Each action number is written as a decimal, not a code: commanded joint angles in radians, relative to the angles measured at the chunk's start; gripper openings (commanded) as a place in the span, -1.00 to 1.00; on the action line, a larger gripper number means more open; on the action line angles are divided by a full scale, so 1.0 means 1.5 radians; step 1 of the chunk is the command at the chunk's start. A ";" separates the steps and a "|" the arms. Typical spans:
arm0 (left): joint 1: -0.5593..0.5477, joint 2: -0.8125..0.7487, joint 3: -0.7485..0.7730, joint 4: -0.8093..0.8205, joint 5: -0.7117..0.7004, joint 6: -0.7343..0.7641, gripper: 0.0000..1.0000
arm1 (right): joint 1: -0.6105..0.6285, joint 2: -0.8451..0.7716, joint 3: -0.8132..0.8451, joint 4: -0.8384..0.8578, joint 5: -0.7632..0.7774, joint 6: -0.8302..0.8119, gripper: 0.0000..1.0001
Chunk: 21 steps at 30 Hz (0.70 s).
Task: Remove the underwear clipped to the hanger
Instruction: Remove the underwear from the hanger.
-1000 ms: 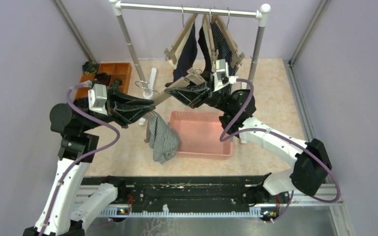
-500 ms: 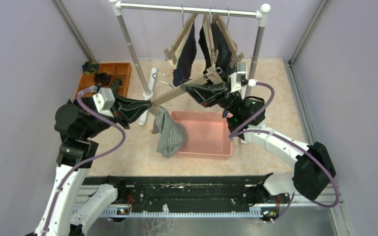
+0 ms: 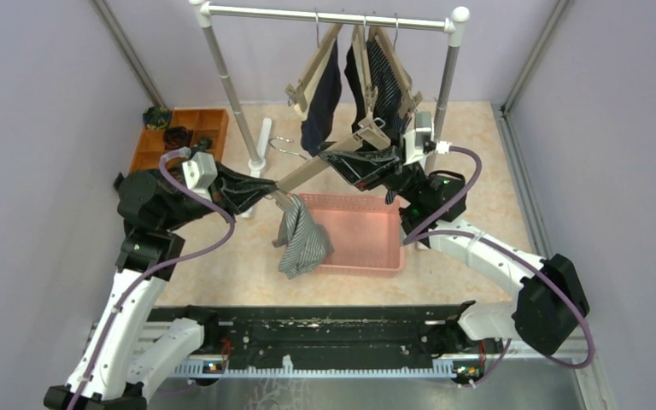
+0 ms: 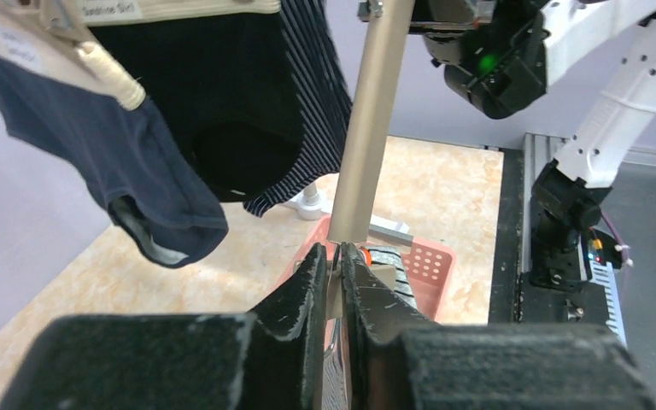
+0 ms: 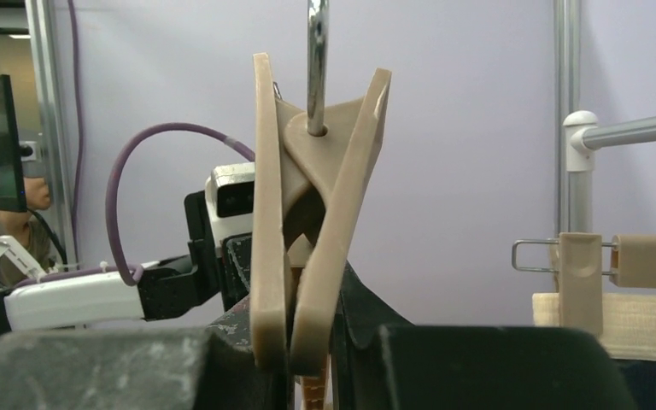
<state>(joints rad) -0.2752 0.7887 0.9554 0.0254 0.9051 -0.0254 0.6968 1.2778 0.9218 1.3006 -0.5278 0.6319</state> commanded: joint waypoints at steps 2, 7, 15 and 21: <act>-0.002 -0.020 -0.015 0.086 0.145 -0.042 -0.55 | -0.012 -0.030 0.008 0.079 0.006 0.026 -1.00; -0.001 -0.018 -0.037 0.181 0.271 -0.097 -0.48 | -0.022 -0.023 0.016 0.093 -0.004 0.048 -1.00; -0.002 -0.012 -0.029 0.182 0.261 -0.095 -0.44 | -0.031 -0.054 0.010 0.088 -0.013 0.051 -1.00; -0.002 0.008 0.001 0.168 0.220 -0.111 0.98 | -0.031 -0.086 0.001 0.045 -0.009 0.016 -1.00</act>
<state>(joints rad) -0.2752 0.7872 0.9058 0.3031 1.2537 -0.1806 0.6563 1.2095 0.9154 1.3411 -0.5747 0.6910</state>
